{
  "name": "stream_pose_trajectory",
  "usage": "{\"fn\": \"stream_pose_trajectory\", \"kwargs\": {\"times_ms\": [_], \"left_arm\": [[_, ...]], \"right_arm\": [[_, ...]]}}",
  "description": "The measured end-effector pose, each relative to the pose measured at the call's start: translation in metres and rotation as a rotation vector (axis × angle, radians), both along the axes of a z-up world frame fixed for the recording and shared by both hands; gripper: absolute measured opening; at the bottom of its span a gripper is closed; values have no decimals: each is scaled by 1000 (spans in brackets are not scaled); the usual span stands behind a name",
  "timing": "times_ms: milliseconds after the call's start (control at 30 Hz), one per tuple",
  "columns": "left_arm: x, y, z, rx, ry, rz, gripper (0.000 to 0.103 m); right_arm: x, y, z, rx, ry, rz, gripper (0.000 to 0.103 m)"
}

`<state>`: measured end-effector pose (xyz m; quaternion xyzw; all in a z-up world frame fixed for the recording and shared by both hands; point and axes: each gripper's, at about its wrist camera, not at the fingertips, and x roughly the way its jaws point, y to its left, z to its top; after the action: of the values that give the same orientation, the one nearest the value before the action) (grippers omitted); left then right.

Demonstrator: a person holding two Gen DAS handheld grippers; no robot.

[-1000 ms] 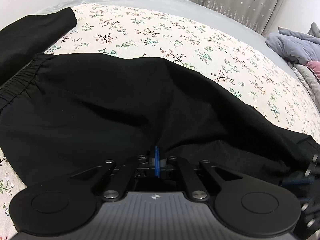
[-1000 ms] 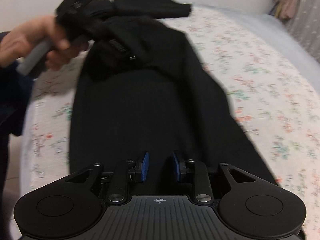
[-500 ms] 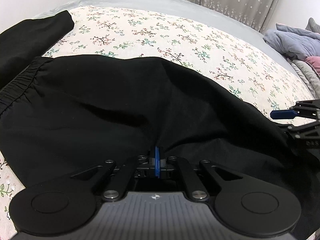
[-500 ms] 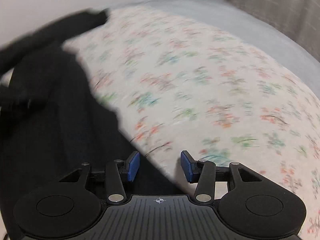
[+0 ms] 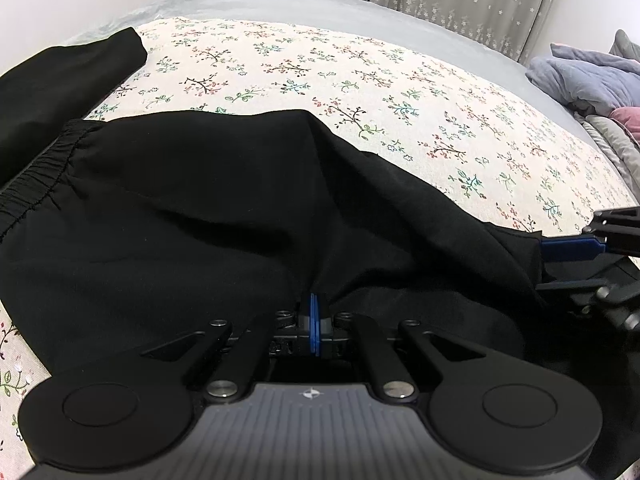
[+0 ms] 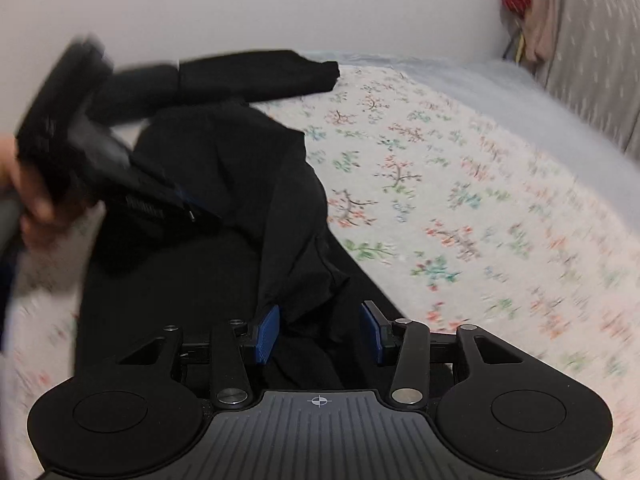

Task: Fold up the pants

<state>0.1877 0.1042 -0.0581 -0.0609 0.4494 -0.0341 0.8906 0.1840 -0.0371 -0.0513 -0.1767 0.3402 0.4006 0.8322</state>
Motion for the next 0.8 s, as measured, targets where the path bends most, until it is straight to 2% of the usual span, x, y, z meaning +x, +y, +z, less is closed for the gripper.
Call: {"fn": "stream_pose_trajectory", "kwargs": {"times_ms": [100, 133, 200, 367, 400, 500, 567, 600, 633, 700, 733, 800], "left_arm": [[0, 0, 0, 3, -1, -2, 2], [0, 0, -1, 4, -1, -4, 2], [0, 2, -1, 1, -1, -4, 2], [0, 1, -1, 3, -4, -9, 2], [0, 0, -1, 7, -5, -10, 2], [0, -1, 0, 14, -6, -11, 2], [0, 0, 0, 7, -5, -8, 2], [0, 2, 0, -7, -3, -5, 2], [1, 7, 1, -37, 0, 6, 2], [1, 20, 3, -96, 10, 40, 2], [1, 26, 4, -99, 10, 54, 2], [-1, 35, 6, -45, 12, 89, 2]], "right_arm": [[14, -11, 1, 143, 155, -22, 40], [16, -12, 1, 154, 161, -26, 35], [20, -10, -1, 110, 126, -41, 27], [28, -18, -1, 147, 149, -57, 27], [29, -22, -1, 158, 152, -68, 31], [36, -34, -2, 250, 204, -97, 32], [43, -33, -7, 259, 232, -138, 26], [46, -30, -9, 254, 243, -154, 14], [50, -27, -11, 245, 245, -170, 1], [50, -21, -10, 218, 199, -190, 1], [49, -20, -3, 201, 150, -204, 1], [54, -23, 12, 209, 85, -255, 0]]}}
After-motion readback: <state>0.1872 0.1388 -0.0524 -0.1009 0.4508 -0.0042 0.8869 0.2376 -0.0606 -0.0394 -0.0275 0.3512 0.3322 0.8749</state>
